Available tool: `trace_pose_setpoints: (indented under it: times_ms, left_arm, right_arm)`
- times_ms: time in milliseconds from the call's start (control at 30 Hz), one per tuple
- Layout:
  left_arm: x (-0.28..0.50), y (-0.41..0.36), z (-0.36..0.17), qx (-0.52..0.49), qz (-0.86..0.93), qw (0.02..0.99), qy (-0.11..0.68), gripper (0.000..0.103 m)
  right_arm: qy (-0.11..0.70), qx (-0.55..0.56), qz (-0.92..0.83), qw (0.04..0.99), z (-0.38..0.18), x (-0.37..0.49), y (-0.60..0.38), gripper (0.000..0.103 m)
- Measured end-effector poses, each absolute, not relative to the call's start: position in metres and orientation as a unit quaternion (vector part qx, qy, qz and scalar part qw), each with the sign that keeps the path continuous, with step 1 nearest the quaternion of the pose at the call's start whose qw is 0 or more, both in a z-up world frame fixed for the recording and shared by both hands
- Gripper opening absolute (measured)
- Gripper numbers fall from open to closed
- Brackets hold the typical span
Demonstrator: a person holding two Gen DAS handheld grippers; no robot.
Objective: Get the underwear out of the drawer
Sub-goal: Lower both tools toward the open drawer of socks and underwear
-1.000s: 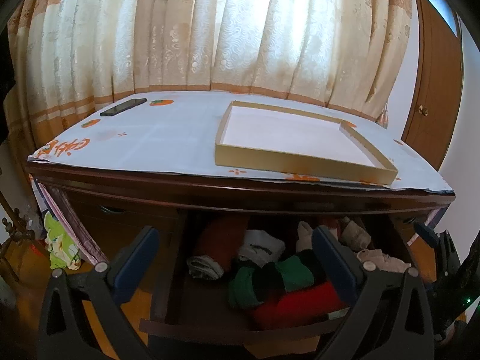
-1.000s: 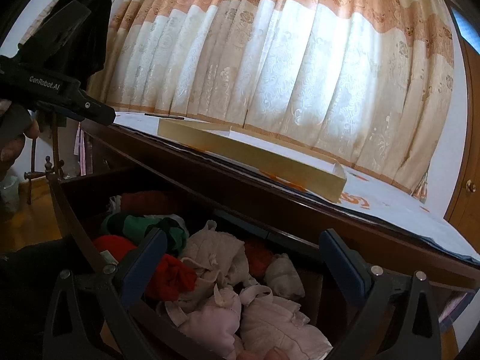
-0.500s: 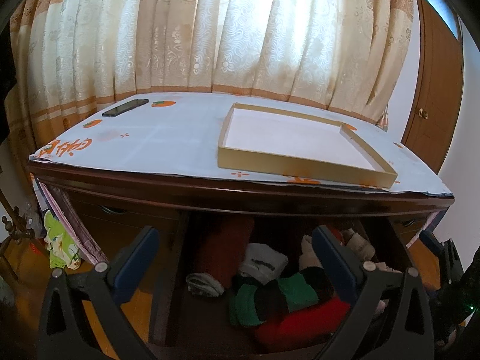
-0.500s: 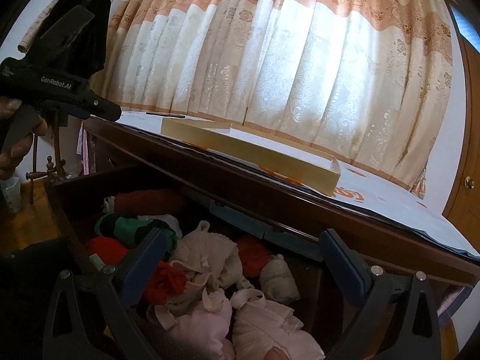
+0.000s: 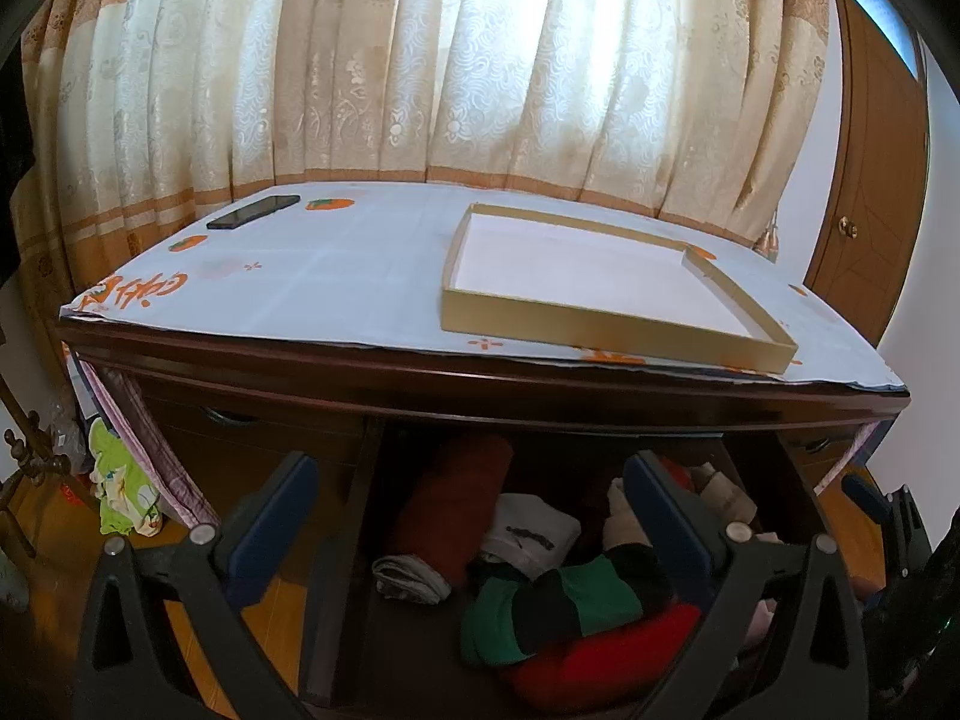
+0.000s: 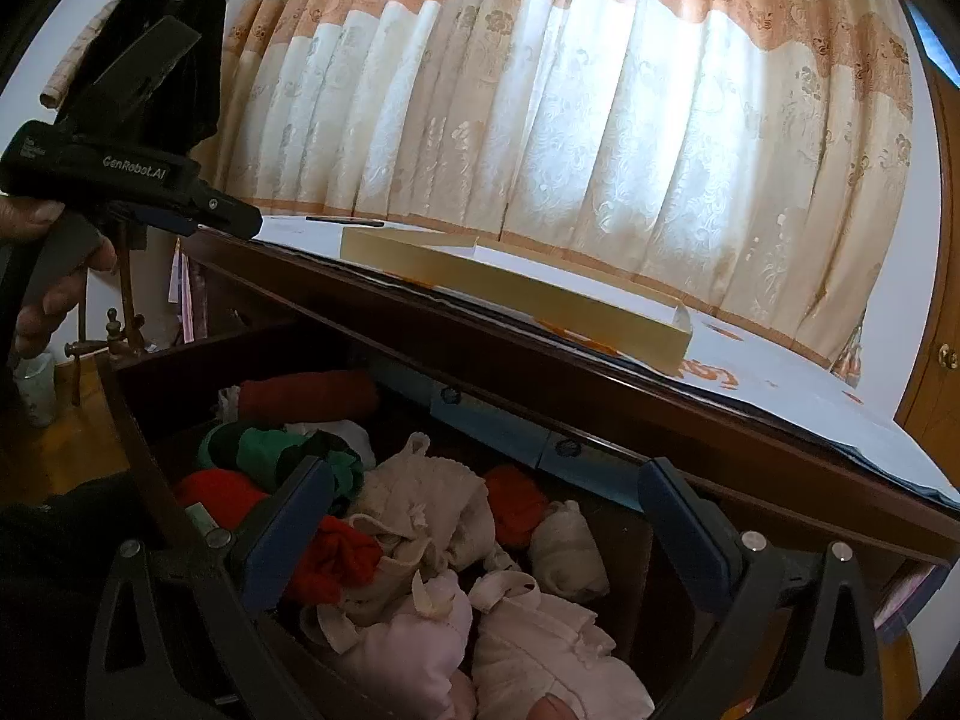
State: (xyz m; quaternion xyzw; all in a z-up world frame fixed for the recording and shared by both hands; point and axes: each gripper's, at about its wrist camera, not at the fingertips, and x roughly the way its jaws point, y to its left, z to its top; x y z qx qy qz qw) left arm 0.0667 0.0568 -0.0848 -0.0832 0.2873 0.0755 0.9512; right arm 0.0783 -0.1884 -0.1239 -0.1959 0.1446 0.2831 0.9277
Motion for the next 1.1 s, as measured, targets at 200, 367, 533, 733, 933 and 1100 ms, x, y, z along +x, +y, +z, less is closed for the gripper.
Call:
trace_pose_setpoints:
  times_ms: [200,367,533,733,933,1100]
  left_arm:
    - [0.065,0.060,-0.087,-0.084,0.074,0.950,0.292,0.103]
    - [0.064,0.060,-0.088,-0.085,0.074,0.950,0.292,0.103]
    - [0.062,0.062,-0.089,-0.087,0.074,0.950,0.292,0.103]
    - [0.061,0.062,-0.091,-0.084,0.067,0.949,0.295,0.103]
    - [0.064,0.055,-0.094,-0.068,0.052,0.948,0.308,0.103]
    - [0.067,0.048,-0.099,-0.054,0.036,0.945,0.319,0.103]
  right_arm:
    - [0.154,-0.206,0.280,0.925,-0.127,0.080,-0.189,0.103]
    - [0.164,-0.212,0.279,0.922,-0.127,0.081,-0.188,0.103]
    - [0.174,-0.212,0.284,0.919,-0.126,0.082,-0.188,0.103]
    - [0.186,-0.221,0.284,0.914,-0.128,0.086,-0.185,0.103]
    - [0.206,-0.234,0.286,0.906,-0.129,0.091,-0.181,0.103]
    - [0.231,-0.216,0.290,0.903,-0.129,0.098,-0.184,0.103]
